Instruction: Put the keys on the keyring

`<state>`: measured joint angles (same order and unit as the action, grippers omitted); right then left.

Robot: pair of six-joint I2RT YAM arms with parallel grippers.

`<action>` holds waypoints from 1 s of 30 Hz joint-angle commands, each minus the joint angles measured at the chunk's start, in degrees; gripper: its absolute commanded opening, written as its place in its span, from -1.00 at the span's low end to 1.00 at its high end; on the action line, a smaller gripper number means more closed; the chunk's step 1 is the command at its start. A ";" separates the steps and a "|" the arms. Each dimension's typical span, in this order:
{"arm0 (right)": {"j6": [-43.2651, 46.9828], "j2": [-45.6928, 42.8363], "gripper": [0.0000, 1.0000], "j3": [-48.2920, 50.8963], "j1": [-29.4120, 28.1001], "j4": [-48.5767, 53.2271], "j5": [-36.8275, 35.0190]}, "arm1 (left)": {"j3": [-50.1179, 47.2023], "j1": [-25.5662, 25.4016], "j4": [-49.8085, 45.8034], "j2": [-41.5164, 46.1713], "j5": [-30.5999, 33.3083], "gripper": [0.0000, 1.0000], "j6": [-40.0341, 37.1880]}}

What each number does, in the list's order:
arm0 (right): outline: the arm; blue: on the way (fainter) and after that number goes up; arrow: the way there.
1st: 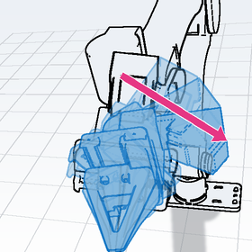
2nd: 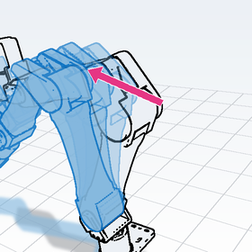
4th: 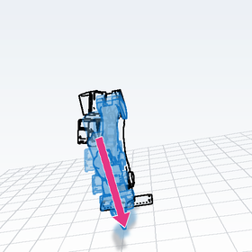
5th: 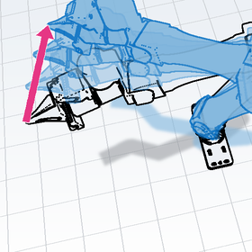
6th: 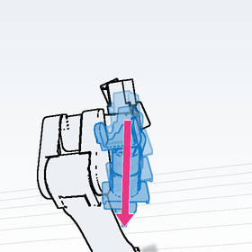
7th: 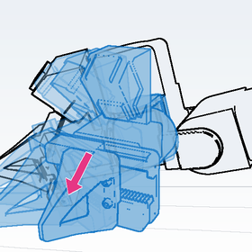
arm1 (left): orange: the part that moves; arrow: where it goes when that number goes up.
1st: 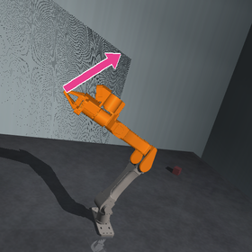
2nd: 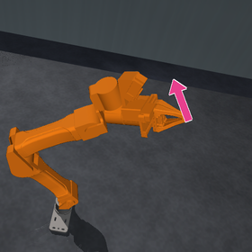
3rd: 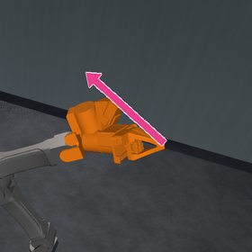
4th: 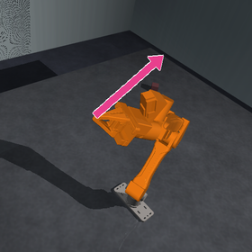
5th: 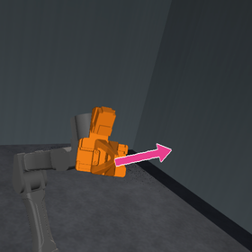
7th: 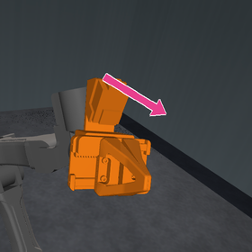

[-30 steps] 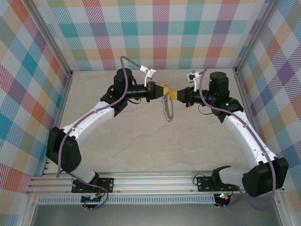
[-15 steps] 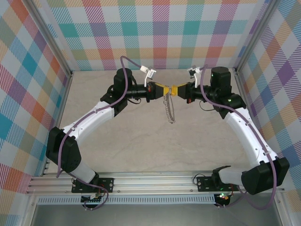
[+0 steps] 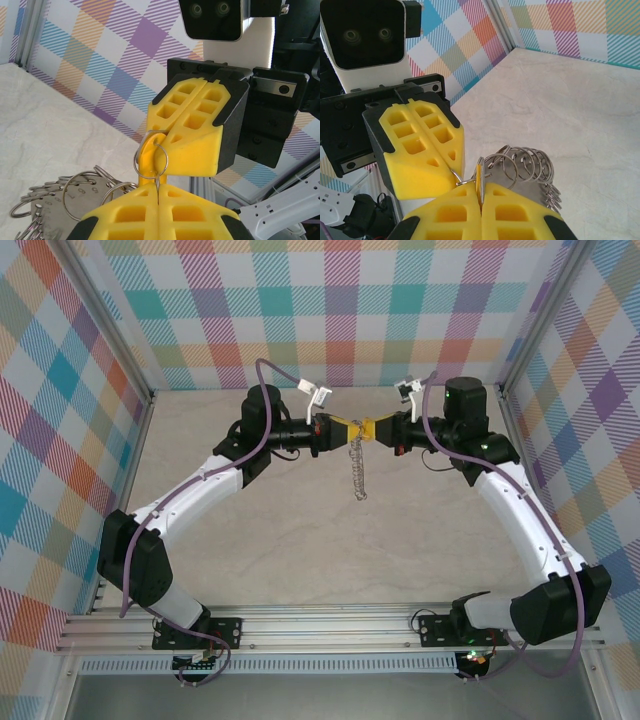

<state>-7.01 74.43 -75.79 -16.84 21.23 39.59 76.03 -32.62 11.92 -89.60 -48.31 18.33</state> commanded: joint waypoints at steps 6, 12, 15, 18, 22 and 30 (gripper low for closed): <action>-1.14 -3.69 -1.00 4.97 0.26 -3.86 -1.16 | 2.19 -0.86 0.73 1.90 -0.77 -1.00 -1.15; -1.63 -4.29 -1.00 5.34 0.28 -4.34 -0.80 | 2.28 -0.86 0.91 1.75 -0.83 -1.00 -1.10; -1.37 -3.65 -1.00 3.89 0.25 -3.83 -0.48 | 2.32 -0.91 0.91 1.76 -0.86 -1.00 -0.93; -1.15 -2.61 -1.00 2.14 0.23 -3.37 -0.06 | 2.30 -0.95 0.91 1.86 -0.87 -1.00 -0.93; -1.32 -1.11 -1.00 -0.20 0.23 -3.39 0.59 | 2.20 -1.02 0.82 1.96 -1.08 -1.00 -0.99; -1.30 0.33 -1.00 -2.11 0.24 -3.17 0.96 | 2.13 -1.12 0.91 1.88 -1.03 -1.00 -1.01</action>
<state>-8.32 74.43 -75.64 -16.91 19.22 40.14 76.49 -32.67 12.08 -89.60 -47.90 18.33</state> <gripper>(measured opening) 0.060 0.047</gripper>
